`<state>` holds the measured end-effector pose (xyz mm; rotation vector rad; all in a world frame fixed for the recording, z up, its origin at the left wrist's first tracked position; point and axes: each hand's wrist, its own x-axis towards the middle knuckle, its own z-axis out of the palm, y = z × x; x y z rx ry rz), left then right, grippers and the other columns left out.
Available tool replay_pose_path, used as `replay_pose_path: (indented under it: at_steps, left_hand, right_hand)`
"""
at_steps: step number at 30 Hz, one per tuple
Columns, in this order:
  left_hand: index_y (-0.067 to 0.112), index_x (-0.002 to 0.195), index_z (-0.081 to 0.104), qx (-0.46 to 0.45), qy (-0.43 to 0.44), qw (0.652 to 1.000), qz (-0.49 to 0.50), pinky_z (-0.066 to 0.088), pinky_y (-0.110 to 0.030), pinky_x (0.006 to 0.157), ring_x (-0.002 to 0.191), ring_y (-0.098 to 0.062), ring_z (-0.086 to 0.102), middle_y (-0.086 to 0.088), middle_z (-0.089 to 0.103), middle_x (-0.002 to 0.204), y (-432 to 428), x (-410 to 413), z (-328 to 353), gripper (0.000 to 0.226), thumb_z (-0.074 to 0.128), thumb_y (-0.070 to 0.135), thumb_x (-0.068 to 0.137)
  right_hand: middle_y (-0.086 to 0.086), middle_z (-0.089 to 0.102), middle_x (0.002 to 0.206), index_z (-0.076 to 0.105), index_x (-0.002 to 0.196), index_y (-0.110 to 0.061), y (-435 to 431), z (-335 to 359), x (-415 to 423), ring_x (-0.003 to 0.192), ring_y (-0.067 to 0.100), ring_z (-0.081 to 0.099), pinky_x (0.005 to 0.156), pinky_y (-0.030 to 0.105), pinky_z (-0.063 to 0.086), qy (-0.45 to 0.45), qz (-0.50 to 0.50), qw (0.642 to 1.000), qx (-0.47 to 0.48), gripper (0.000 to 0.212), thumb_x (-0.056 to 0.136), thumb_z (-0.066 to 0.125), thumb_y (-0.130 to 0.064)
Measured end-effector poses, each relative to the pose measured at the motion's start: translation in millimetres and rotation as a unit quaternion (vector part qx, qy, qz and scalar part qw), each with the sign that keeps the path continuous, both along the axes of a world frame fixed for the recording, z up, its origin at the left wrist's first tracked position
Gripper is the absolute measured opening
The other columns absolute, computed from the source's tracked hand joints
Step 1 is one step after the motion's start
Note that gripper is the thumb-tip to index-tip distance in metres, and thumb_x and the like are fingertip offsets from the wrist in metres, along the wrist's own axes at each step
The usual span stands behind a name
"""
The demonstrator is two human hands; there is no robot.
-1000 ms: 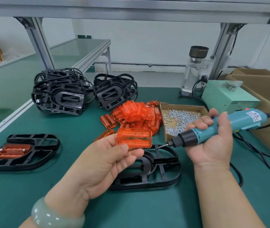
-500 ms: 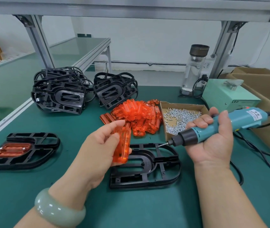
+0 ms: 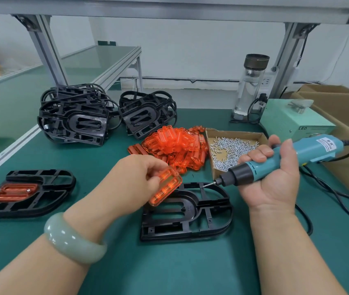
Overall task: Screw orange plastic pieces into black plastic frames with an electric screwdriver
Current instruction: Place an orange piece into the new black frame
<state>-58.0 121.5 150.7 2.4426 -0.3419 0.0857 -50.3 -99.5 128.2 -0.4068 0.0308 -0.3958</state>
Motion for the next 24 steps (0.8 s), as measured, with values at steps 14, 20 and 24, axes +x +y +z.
replay_pose_path:
  at_steps: [14, 20, 24]
  left_hand:
    - [0.033, 0.066, 0.063, 0.112, 0.053, 0.991, -0.047, 0.039, -0.004, 0.056, 0.062, 0.014, 0.053, 0.019, 0.060, 0.064, -1.5, 10.3, -14.1, 0.018, 0.070, 0.027, 0.082]
    - [0.036, 0.061, 0.060, 0.130, 0.058, 0.989, -0.033, 0.036, -0.009, 0.055, 0.061, 0.007, 0.052, 0.019, 0.059, 0.064, -7.5, 11.6, -19.8, 0.024, 0.071, 0.031, 0.081]
    - [0.035, 0.063, 0.065, 0.122, 0.047, 0.991, -0.019, 0.035, -0.009, 0.054, 0.062, 0.005, 0.052, 0.017, 0.060, 0.068, -10.7, 9.8, -24.5, 0.020, 0.070, 0.031, 0.082]
  right_hand:
    - [-0.011, 0.048, 0.058, 0.056, 0.088, -0.021, 0.6, -0.8, 1.1, 0.047, 0.003, 0.046, 0.054, 0.018, 0.043, 0.000, 0.009, 1.000, 0.006, 0.018, 0.078, 0.062, -0.035]
    - [-0.011, 0.048, 0.058, 0.056, 0.089, -0.021, 1.0, -0.9, 1.3, 0.047, 0.003, 0.046, 0.054, 0.017, 0.042, 0.000, 0.011, 1.000, 0.003, 0.019, 0.078, 0.061, -0.035]
    - [-0.011, 0.048, 0.058, 0.056, 0.089, -0.021, 1.2, -0.8, 1.7, 0.047, 0.003, 0.046, 0.054, 0.018, 0.042, 0.003, 0.010, 1.000, 0.005, 0.019, 0.078, 0.061, -0.035]
